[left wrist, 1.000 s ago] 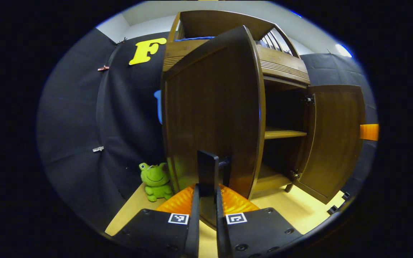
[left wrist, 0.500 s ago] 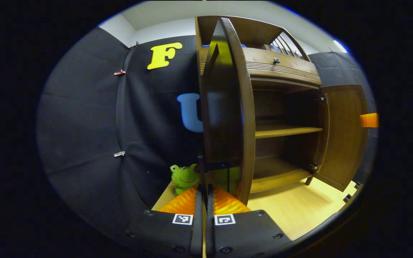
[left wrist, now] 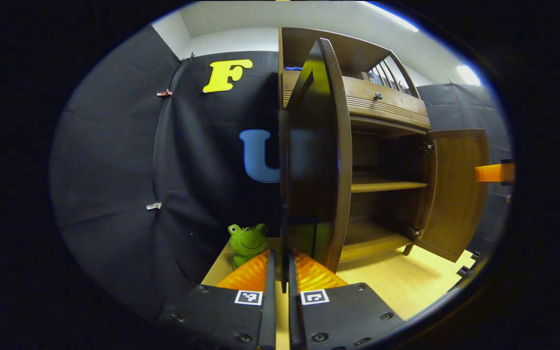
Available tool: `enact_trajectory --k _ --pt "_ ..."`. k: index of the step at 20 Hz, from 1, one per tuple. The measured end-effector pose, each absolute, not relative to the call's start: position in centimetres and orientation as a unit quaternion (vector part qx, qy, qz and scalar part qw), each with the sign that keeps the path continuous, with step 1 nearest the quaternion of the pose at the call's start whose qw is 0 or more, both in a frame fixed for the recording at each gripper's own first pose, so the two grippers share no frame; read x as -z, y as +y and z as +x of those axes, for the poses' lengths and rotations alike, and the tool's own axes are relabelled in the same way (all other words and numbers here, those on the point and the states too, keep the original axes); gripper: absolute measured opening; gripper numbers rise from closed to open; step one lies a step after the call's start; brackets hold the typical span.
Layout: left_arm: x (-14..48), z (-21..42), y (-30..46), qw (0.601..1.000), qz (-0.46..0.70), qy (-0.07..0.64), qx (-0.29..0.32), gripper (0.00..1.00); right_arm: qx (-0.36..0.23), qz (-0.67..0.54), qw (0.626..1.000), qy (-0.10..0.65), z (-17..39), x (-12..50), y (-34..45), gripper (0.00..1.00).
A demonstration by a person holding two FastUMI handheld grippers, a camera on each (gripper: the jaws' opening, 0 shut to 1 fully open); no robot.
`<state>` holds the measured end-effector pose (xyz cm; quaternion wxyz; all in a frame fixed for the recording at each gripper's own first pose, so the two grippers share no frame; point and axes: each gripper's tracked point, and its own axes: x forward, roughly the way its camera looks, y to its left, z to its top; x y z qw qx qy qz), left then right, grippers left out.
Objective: Open the right door of the double-door shoe cabinet with the right hand, and open the left door with the left hand.
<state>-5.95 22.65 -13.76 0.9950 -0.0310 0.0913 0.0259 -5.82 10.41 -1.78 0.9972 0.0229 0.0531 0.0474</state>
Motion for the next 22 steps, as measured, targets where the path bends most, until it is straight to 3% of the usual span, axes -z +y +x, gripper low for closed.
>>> enact_trajectory --k 2,5,6,7,12,14,15,17,19,20,22 --pt "13.1 -6.7 23.4 0.995 -0.025 0.082 -0.041 0.26 -0.045 0.02 0.997 0.054 -5.6 1.9 10.2 0.98" --pt "11.9 -7.9 23.8 0.996 -0.021 0.066 -0.059 0.75 -0.043 0.021 0.997 0.056 -5.3 2.3 9.8 0.98" --pt "11.6 -8.1 23.5 0.996 -0.019 0.063 -0.063 0.81 -0.043 0.023 0.997 0.059 -5.2 2.6 9.6 0.98" --pt "11.3 -8.4 23.2 0.996 -0.019 0.063 -0.061 0.95 -0.044 0.025 0.997 0.06 -5.2 2.7 9.4 0.98" --pt "9.8 -9.6 21.4 0.995 -0.031 0.06 -0.07 0.95 -0.053 0.026 0.997 0.059 -4.7 2.8 8.4 1.0" --pt "8.9 -9.9 19.9 0.995 -0.031 0.056 -0.071 0.95 -0.056 0.029 0.996 0.057 -4.4 2.7 7.7 0.92" --pt "8.3 -9.9 19.0 0.996 -0.03 0.052 -0.069 0.95 -0.057 0.03 0.996 0.056 -4.2 2.7 7.2 1.0" --pt "7.4 -9.7 17.0 0.996 -0.032 0.046 -0.063 0.95 -0.061 0.032 0.996 0.055 -3.9 2.5 6.5 1.0" --pt "6.7 -9.5 14.8 0.997 -0.034 0.044 -0.053 0.95 -0.065 0.032 0.996 0.054 -3.8 2.4 5.6 0.92" --pt "6.4 -9.3 13.7 0.997 -0.033 0.042 -0.049 0.95 -0.067 0.033 0.996 0.054 -3.7 2.5 5.2 0.98" --pt "5.5 -8.7 11.7 0.998 -0.035 0.037 -0.044 0.93 -0.069 0.033 0.996 0.054 -3.5 2.5 4.2 0.98"
